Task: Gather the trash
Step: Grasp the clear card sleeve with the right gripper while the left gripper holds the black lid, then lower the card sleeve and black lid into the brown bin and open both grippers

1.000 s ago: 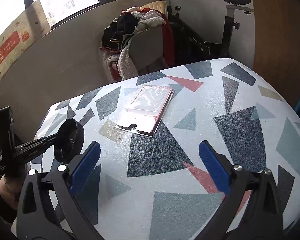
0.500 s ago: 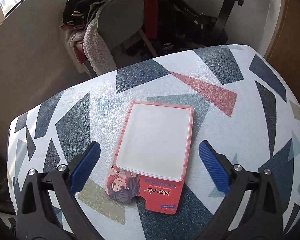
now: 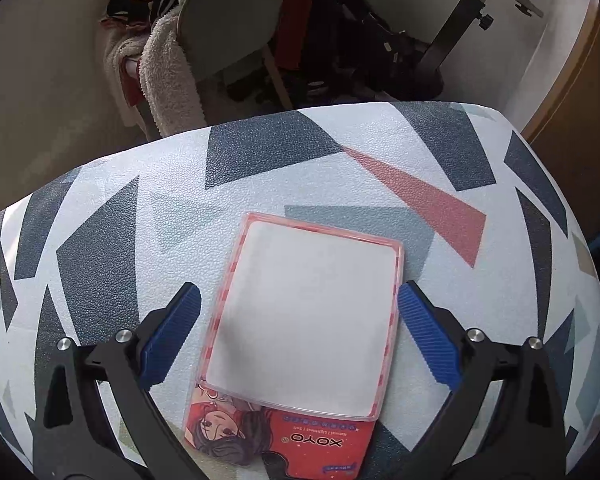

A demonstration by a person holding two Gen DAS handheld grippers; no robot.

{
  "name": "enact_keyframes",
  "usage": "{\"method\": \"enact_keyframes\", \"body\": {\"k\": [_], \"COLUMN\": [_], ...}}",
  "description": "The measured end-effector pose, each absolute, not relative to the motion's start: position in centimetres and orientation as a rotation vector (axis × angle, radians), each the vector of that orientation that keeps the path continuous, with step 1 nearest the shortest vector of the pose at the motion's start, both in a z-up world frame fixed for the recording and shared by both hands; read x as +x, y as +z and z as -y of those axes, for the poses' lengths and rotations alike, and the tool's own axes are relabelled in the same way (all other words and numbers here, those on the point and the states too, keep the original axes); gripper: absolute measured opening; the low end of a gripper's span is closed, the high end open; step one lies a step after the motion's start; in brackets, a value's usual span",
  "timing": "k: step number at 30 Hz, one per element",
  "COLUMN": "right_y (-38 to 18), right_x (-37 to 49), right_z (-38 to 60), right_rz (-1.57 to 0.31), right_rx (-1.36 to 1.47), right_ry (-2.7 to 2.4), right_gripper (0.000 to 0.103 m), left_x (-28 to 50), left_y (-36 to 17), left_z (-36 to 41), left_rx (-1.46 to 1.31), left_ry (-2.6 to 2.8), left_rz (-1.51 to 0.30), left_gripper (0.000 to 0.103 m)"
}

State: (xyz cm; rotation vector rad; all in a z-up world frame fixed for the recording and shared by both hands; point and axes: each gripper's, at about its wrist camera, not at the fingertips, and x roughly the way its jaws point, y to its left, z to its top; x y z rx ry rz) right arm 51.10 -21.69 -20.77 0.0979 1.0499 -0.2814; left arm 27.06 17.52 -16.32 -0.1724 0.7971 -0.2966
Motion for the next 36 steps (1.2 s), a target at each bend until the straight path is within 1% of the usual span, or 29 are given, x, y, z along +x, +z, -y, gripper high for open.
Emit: {"method": "enact_keyframes", "body": {"k": [10, 16, 19, 26, 33, 36], "right_y": [-21.9, -20.6, -18.7, -14.7, -12.4, -11.6], "right_x": [51.6, 49.5, 46.4, 36.6, 27.4, 22.7], "right_z": [23.4, 21.7, 21.6, 22.3, 22.8, 23.0], "right_rz": [-1.096, -1.088, -1.033, -0.895, -0.8, -0.759], "right_rx": [0.23, 0.133, 0.108, 0.206, 0.298, 0.297], "right_ry": [-0.264, -0.073, -0.01, 0.167, 0.237, 0.272], "right_gripper": [0.098, 0.095, 0.095, 0.095, 0.095, 0.095], "left_x": [27.4, 26.7, 25.5, 20.7, 15.6, 12.7], "left_y": [-16.1, -16.3, -16.4, -14.2, -11.7, -11.8], "left_z": [-16.6, -16.0, -15.0, -11.8, -10.1, -8.0], "left_rx": [-0.158, -0.175, -0.176, -0.06, -0.044, 0.049], "left_ry": [-0.308, -0.324, -0.339, -0.4, -0.396, -0.385], "left_rz": [-0.795, -0.787, -0.782, -0.777, -0.763, -0.731], "left_gripper": [0.004, 0.004, 0.004, 0.004, 0.004, 0.004]}}
